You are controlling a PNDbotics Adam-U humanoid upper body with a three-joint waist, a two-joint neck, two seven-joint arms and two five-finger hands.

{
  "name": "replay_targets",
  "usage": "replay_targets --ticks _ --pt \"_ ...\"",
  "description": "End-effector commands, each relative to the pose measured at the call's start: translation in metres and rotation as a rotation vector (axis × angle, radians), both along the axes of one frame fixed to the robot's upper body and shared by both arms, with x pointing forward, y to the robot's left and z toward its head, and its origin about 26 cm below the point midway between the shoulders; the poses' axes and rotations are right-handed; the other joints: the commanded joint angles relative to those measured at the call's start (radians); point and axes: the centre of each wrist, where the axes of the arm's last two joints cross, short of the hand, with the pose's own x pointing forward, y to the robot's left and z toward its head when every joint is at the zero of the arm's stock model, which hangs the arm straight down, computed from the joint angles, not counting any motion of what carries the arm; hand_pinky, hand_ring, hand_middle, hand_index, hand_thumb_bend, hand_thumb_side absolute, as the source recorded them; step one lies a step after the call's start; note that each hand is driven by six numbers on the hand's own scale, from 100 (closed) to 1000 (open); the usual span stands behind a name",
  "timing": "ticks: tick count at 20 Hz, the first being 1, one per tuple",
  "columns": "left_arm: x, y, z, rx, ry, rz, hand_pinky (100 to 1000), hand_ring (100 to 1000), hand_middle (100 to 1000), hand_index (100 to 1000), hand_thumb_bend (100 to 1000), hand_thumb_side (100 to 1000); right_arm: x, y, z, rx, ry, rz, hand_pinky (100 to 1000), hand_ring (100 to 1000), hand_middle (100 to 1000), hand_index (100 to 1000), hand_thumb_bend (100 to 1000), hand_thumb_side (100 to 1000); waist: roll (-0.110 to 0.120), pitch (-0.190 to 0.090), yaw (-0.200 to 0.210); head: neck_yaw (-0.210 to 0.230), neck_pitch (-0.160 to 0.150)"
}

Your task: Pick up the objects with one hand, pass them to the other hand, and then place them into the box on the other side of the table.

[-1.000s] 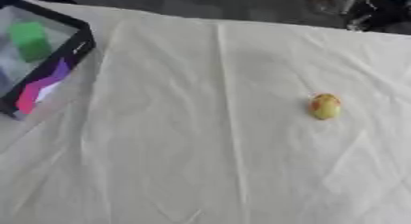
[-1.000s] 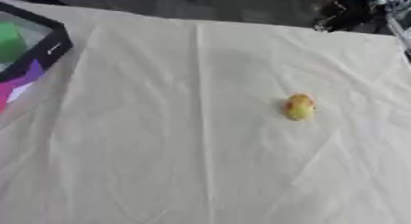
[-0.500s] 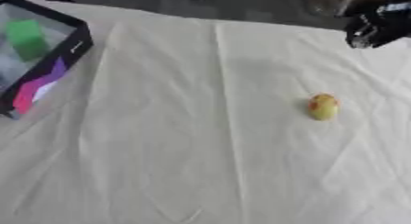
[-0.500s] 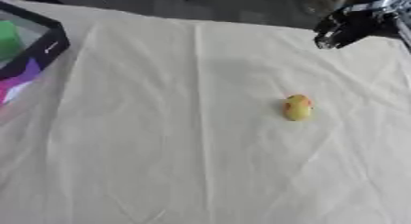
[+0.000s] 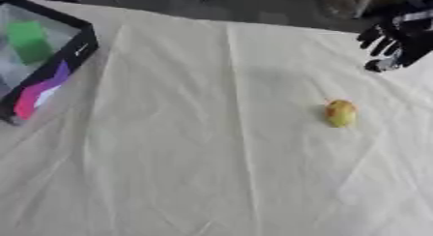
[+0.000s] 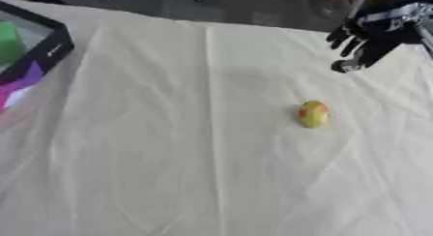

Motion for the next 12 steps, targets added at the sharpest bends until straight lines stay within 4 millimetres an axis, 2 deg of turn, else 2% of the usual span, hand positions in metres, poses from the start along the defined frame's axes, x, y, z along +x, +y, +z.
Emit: replay_targets --ticks 1,4,6,12 --pt "-0.005 0.009 0.02 0.046 -0.032 0.023 944 727 655 816 100 515 -0.003 -0.013 0.017 -0.025 -0.011 0.015 902 867 877 925 289 254 -0.011 -0.036 -0.006 0.006 0.002" --pt "-0.006 0.01 0.02 0.047 -0.029 0.027 945 727 655 816 100 515 -0.002 -0.01 0.017 -0.027 0.017 0.048 907 867 870 914 317 250 -0.013 -0.037 -0.011 0.011 0.002" --pt "-0.006 0.01 0.02 0.046 -0.03 0.029 946 727 654 815 100 520 0.0 -0.007 0.014 -0.048 0.04 0.07 915 876 872 914 353 280 -0.014 -0.037 -0.012 0.012 0.002" --pt "-0.007 0.012 0.02 0.048 -0.032 0.034 945 727 654 815 100 513 0.007 -0.003 0.0 -0.049 0.097 0.101 907 864 853 905 301 305 -0.012 -0.036 -0.018 0.022 0.002"
